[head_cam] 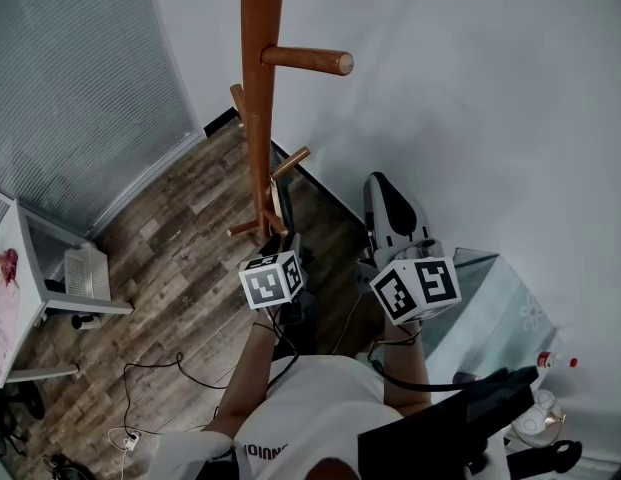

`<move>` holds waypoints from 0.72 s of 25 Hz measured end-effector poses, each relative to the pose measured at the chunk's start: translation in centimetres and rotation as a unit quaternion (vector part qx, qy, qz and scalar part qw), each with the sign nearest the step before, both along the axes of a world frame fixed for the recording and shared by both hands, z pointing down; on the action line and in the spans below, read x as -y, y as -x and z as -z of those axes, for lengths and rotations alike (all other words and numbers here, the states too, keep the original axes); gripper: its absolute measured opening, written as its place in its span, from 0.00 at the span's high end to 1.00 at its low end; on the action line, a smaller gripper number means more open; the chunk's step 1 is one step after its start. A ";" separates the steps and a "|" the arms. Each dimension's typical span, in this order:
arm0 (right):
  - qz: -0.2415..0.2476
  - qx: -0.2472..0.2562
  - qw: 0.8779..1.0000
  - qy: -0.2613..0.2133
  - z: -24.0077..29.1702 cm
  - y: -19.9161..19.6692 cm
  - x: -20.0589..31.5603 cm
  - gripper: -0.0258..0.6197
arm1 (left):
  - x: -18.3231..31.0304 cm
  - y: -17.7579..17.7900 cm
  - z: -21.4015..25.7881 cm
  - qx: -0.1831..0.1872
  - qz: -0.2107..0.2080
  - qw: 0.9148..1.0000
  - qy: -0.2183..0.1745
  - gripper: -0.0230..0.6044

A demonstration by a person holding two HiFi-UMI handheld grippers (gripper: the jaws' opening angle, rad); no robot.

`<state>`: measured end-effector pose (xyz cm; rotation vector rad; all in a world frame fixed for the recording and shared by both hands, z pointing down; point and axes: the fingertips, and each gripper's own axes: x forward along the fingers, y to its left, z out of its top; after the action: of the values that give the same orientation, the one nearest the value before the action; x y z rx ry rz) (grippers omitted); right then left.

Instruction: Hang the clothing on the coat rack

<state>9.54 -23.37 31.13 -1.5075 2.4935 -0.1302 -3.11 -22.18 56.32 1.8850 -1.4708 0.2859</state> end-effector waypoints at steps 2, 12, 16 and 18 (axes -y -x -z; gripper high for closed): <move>0.000 -0.001 1.000 0.000 0.0 0.2 -0.2 0.93 | -0.2 0.0 0.3 0.003 -0.007 1.000 -0.001 0.72; 0.000 0.000 1.000 0.009 -0.2 0.8 -1.4 0.93 | -1.7 -1.5 3.1 0.010 -0.066 0.998 -0.017 0.73; 0.003 -0.009 1.000 0.006 -0.2 1.3 -1.8 0.93 | -2.5 -2.3 4.7 0.022 -0.101 0.994 -0.027 0.87; 0.001 -0.014 1.000 0.011 -0.3 1.4 -2.0 0.93 | -2.6 -2.5 6.2 0.020 -0.108 0.993 -0.047 0.91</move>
<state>8.18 -21.40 31.45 -1.5262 2.5229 -0.1370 -0.62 -19.53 50.11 2.1309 -1.3268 0.3618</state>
